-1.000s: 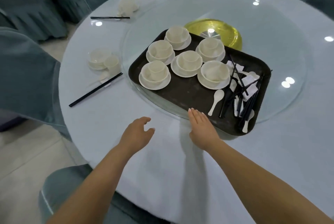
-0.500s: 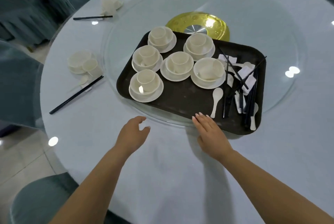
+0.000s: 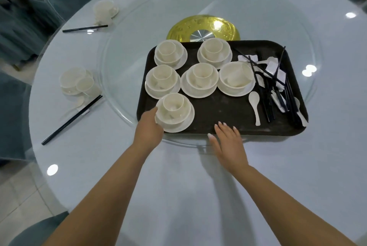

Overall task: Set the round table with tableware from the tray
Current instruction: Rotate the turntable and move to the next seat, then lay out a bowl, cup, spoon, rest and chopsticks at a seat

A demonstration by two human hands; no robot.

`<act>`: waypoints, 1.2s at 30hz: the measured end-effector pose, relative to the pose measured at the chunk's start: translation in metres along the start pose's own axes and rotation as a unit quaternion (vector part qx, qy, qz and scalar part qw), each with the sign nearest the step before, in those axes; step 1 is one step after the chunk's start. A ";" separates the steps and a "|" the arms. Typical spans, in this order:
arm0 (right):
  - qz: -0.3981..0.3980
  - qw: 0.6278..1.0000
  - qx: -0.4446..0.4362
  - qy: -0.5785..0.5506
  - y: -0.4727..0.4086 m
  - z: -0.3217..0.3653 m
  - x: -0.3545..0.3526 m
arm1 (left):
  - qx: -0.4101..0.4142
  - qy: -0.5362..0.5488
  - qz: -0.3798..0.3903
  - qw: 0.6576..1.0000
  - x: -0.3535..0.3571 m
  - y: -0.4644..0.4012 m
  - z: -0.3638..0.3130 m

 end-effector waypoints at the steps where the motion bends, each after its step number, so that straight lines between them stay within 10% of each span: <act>1: -0.010 1.000 0.010 -0.026 0.001 -0.004 -0.005 | -0.001 0.008 0.003 1.000 0.002 -0.004 -0.001; 9: -0.078 0.956 0.150 -0.240 -0.011 -0.035 -0.034 | -0.076 -0.034 0.065 0.994 0.039 -0.034 0.019; 14: 0.026 0.904 0.143 -0.403 -0.043 -0.013 -0.016 | -0.081 0.069 0.038 0.994 0.046 -0.035 0.030; 36: 0.047 0.920 0.039 -0.387 0.012 0.074 0.021 | -0.078 0.214 -0.052 0.972 0.009 0.065 0.062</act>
Point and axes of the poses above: each hand's wrist, its own y-axis away from the middle knuckle, its own x-axis out of the palm, z = x × y, the point moved 10 cm from there along -y, towards the middle knuckle, and after that the axes turned 13 degrees about z, right-handed, at the moved point
